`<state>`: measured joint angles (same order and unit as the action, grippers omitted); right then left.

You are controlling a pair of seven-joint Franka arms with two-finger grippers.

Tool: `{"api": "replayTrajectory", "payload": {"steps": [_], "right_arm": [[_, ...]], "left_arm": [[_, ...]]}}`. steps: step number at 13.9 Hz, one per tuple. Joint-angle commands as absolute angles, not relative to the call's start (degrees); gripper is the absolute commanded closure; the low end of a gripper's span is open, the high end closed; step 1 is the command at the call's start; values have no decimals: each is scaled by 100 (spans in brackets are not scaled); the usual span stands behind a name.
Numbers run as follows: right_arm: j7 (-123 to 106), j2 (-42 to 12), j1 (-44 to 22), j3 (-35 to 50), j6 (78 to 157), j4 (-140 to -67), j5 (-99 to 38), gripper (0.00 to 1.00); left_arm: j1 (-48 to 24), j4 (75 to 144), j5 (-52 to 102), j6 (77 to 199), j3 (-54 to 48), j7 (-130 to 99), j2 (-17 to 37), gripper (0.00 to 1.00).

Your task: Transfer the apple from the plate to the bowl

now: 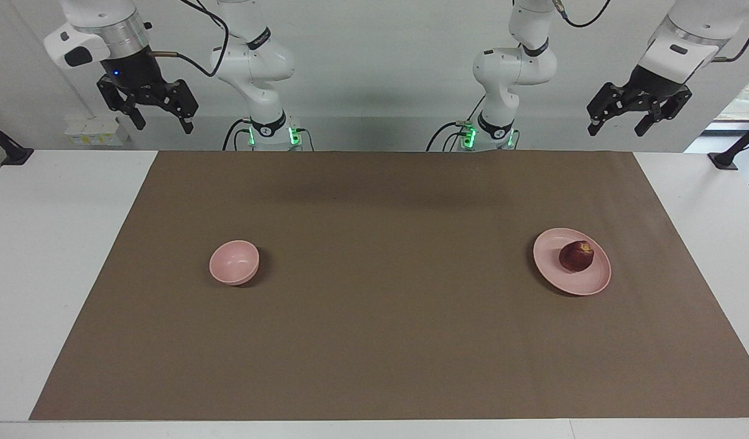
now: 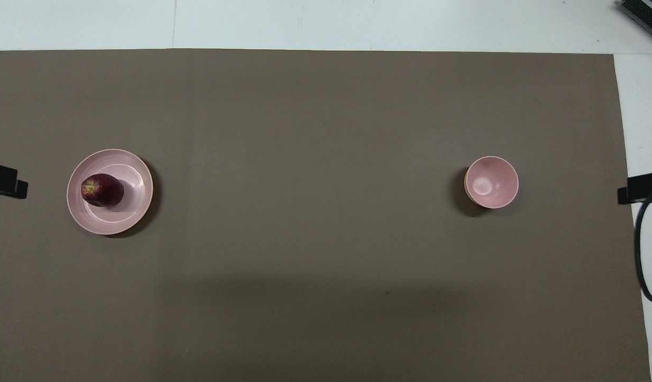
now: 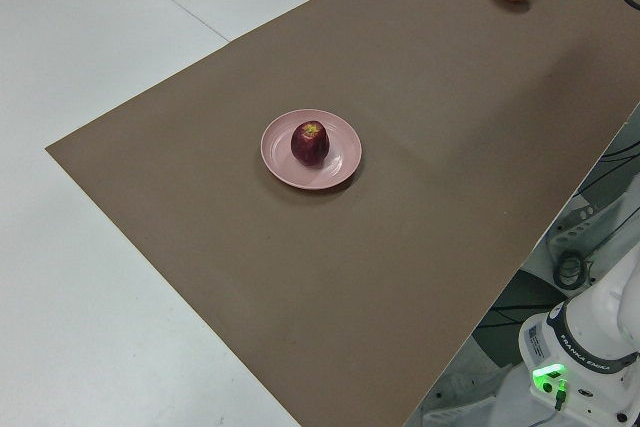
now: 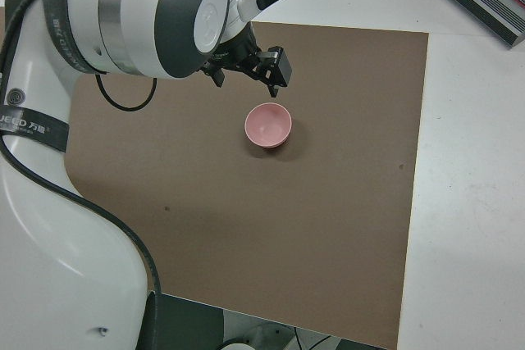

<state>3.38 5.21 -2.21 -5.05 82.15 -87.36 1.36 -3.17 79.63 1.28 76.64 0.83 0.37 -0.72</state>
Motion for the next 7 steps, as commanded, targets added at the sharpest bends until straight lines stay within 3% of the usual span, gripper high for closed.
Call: {"api": "replayTrajectory", "payload": {"steps": [1,7], "right_arm": [[325,545,-228,-519,8191,-8763,35,0],[325,545,-220,-519,8191,-8763,35,0]], "left_arm": [[-272,8208,97,7682,44,35,-272,0],[-317,8191,149,7717,9,-9,-264,0]]}}
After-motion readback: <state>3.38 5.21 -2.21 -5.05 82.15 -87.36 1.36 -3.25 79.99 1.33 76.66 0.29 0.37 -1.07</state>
